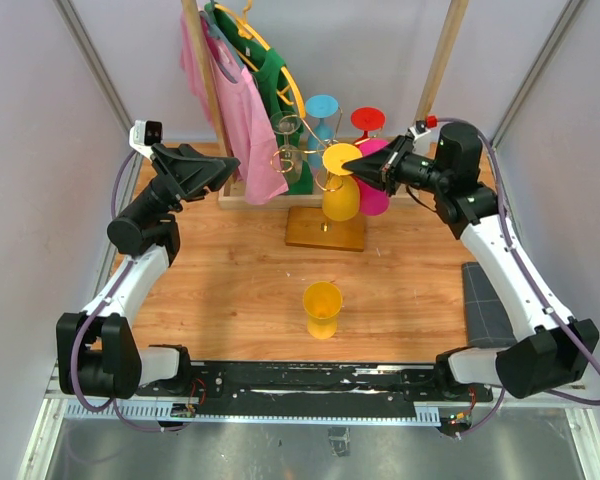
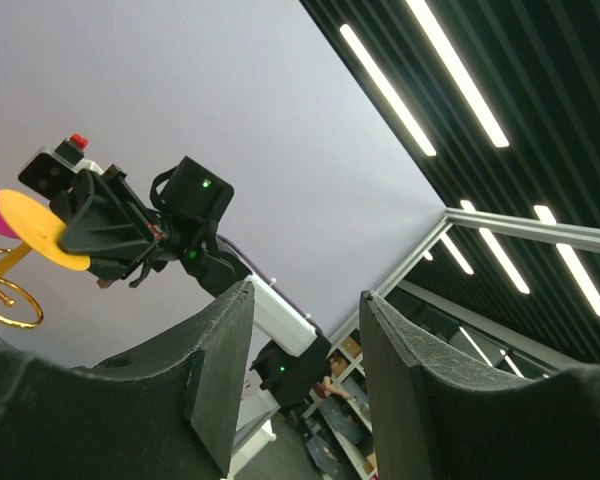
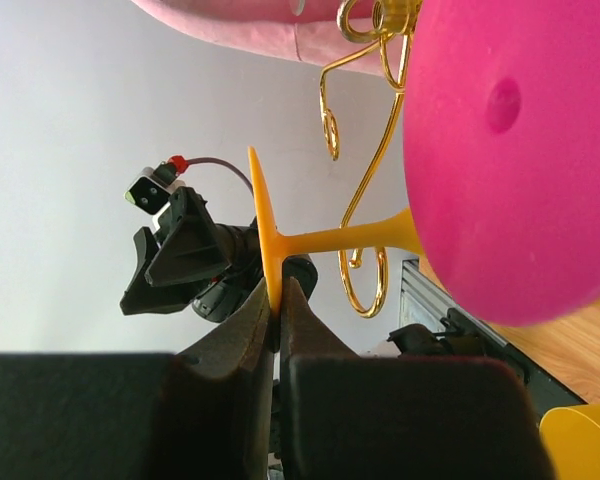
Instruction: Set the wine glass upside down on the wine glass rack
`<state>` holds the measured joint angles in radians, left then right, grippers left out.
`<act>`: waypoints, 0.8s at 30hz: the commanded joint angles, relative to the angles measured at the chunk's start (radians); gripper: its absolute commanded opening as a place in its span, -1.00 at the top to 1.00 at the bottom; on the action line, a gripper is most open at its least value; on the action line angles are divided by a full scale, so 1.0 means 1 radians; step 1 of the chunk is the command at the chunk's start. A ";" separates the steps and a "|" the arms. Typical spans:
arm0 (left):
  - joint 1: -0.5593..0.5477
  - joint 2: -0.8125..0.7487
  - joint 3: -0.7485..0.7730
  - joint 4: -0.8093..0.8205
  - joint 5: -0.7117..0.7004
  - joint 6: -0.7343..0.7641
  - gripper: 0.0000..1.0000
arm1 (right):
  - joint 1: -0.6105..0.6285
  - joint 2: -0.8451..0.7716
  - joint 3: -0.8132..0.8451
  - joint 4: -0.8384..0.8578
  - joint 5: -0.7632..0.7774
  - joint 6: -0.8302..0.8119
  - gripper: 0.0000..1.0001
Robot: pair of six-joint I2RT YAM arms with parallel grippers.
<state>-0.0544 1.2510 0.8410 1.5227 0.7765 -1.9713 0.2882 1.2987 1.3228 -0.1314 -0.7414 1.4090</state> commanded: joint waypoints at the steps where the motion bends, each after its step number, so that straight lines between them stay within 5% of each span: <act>1: 0.010 -0.013 0.000 0.192 0.006 0.005 -0.02 | 0.039 0.025 0.042 0.015 0.005 -0.031 0.98; 24: 0.010 -0.022 -0.015 0.191 0.002 0.005 -0.02 | 0.115 0.006 0.008 0.017 0.009 -0.049 0.99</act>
<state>-0.0544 1.2507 0.8391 1.5227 0.7765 -1.9713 0.3889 1.3533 1.3510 -0.1322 -0.7300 1.3827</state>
